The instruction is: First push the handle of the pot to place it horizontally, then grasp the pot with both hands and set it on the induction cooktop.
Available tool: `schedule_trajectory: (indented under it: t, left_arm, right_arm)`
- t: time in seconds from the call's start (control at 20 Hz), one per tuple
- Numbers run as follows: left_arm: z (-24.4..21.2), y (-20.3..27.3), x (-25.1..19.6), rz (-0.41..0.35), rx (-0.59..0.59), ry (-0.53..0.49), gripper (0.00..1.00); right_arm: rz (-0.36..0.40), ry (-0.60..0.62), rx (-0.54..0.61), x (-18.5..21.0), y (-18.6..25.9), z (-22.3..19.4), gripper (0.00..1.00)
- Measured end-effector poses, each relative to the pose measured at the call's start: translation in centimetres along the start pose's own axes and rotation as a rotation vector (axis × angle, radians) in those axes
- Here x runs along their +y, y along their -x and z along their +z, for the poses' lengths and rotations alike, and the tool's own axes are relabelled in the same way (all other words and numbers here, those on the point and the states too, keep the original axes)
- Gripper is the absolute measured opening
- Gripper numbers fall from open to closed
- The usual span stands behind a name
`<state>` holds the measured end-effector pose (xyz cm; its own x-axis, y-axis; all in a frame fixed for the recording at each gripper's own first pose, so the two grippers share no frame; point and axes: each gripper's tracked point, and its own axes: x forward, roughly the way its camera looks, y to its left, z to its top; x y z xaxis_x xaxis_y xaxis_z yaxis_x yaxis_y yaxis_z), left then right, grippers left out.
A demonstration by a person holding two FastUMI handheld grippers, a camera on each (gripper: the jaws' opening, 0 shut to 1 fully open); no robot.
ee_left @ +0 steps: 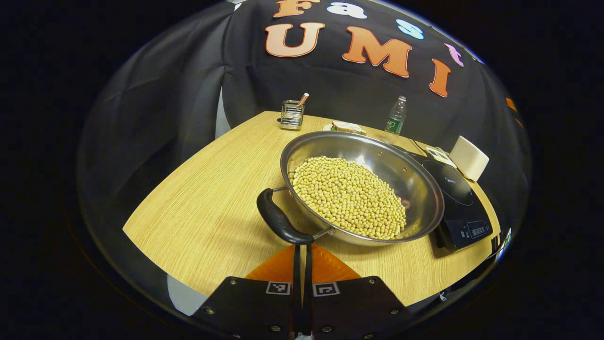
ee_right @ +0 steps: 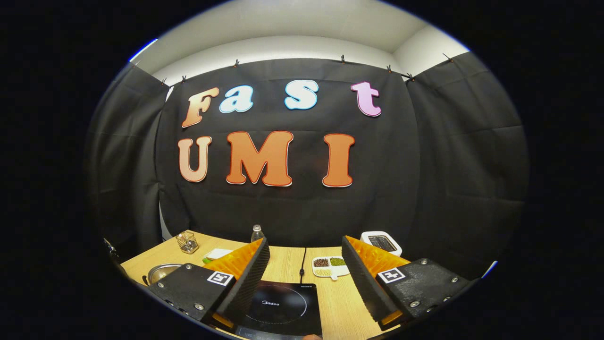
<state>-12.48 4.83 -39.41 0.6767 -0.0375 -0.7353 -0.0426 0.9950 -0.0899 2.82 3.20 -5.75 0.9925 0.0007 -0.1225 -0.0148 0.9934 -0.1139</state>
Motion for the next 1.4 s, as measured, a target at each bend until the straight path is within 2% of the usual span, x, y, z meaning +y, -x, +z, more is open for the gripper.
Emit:
schedule_trajectory:
  t: [0.05,0.1,0.15,0.2,0.25,0.3,0.4,0.45,0.55,0.6,0.65,0.7,0.75,0.8,0.85,0.9,0.95,1.0,1.05,1.3,1.35,1.4]
  left_arm:
    - [0.1,-0.1,-0.1,-0.002,-0.001,0.0,0.02]
    - [0.4,-0.2,0.0,-0.002,-0.004,-0.001,0.02]
    - [0.8,-0.3,-0.1,-0.004,-0.011,-0.003,0.02]
    - [0.9,-0.5,0.0,-0.003,-0.004,0.0,0.02]
    - [0.7,-0.5,0.1,-0.002,0.001,0.003,0.02]
    - [0.9,-0.5,0.3,0.002,0.0,0.003,0.02]
    - [1.0,-0.5,0.3,-0.001,-0.001,-0.003,0.02]
    - [1.0,-0.5,0.4,-0.002,-0.001,-0.013,0.02]
    - [1.2,-0.6,0.5,-0.003,-0.001,-0.02,0.02]
    - [1.3,-0.8,0.6,-0.002,0.001,-0.017,0.02]
    - [1.3,-0.9,0.8,0.0,0.003,-0.011,0.02]
    - [1.5,-1.0,1.1,0.001,0.005,-0.006,0.02]
    - [1.6,-1.2,1.3,0.005,0.006,-0.004,0.02]
    - [1.7,-1.4,1.5,0.009,0.006,-0.004,0.02]
    - [1.9,-1.5,1.6,0.012,0.005,-0.005,0.03]
    - [1.9,-1.7,1.9,0.017,0.005,-0.004,0.03]
    - [2.1,-1.8,2.0,0.02,0.004,-0.002,0.03]
    - [2.2,-1.9,2.2,0.022,0.004,-0.002,0.03]
    - [2.3,-2.0,2.4,0.025,0.003,-0.002,0.03]
    - [2.9,-2.7,3.5,0.035,-0.01,-0.036,0.03]
    - [3.2,-2.9,3.7,0.034,-0.015,-0.04,0.03]
    - [3.3,-3.0,3.8,0.031,-0.018,-0.043,0.03]
  right_arm:
    - [-0.002,0.002,0.0,-0.1,0.0,0.0,1.0]
    - [-0.006,0.002,-0.001,-0.2,0.0,0.0,0.95]
    - [-0.009,0.001,-0.003,-0.3,0.0,0.1,1.0]
    - [-0.01,0.0,-0.006,-0.3,0.0,0.1,0.96]
    - [-0.011,0.0,-0.007,-0.3,-0.1,0.2,1.0]
    - [-0.013,0.0,-0.01,-0.4,0.1,0.2,0.95]
    - [-0.018,0.0,-0.013,-0.6,0.0,0.2,0.96]
    - [-0.019,0.0,-0.012,-0.6,0.0,0.2,1.0]
    - [-0.02,0.0,-0.014,-0.6,-0.1,0.1,1.0]
    - [-0.018,-0.001,-0.013,-0.5,-0.1,0.1,0.95]
    - [-0.015,-0.002,-0.012,-0.4,0.0,0.1,0.95]
    - [-0.012,-0.007,-0.011,-0.4,0.1,0.0,1.0]
    - [-0.011,-0.012,-0.012,-0.4,0.2,0.1,1.0]
    - [-0.013,-0.012,-0.014,-0.4,0.2,0.2,0.95]
    - [-0.017,-0.009,-0.016,-0.5,0.2,0.3,1.0]
    - [-0.02,-0.006,-0.016,-0.7,0.3,0.2,0.96]
    - [-0.022,-0.006,-0.017,-0.7,0.4,0.2,0.96]
    - [-0.022,-0.009,-0.018,-0.7,0.4,0.2,1.0]
    - [-0.023,-0.01,-0.018,-0.7,0.4,0.3,0.95]
    - [-0.037,-0.011,-0.019,-1.0,0.4,0.0,1.0]
    - [-0.037,-0.013,-0.016,-1.0,0.3,-0.1,0.95]
    - [-0.038,-0.013,-0.015,-1.0,0.3,-0.2,0.95]
